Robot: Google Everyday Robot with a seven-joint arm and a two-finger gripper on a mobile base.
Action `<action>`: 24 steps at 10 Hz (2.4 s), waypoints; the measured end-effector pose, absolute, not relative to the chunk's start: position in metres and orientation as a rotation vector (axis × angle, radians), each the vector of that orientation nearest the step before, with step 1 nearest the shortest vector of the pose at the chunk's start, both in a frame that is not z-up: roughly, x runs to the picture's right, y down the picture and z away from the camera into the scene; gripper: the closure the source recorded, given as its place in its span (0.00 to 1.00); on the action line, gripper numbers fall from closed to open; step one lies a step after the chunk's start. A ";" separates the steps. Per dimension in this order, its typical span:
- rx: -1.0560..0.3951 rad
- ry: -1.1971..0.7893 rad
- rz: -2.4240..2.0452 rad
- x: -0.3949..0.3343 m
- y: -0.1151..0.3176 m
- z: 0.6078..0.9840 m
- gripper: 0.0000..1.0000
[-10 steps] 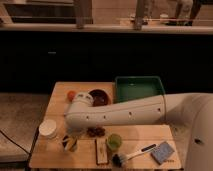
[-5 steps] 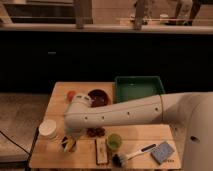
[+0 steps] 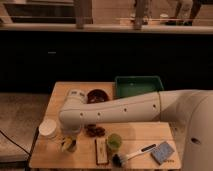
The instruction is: Place banana in metal cup
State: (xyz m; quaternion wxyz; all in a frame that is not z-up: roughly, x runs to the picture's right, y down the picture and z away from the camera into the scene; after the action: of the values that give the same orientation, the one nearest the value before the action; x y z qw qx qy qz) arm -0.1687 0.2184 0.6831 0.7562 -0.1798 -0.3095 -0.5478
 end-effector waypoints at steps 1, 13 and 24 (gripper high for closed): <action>-0.406 -0.699 -1.197 -0.171 0.218 0.681 1.00; -0.649 -1.010 -1.067 -0.183 0.245 0.654 1.00; -0.712 -1.217 -0.847 -0.182 0.246 0.659 1.00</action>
State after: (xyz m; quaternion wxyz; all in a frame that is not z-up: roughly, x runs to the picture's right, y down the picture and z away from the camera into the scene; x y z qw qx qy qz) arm -0.1817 0.2461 0.6588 0.6804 -0.3174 -0.5421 -0.3775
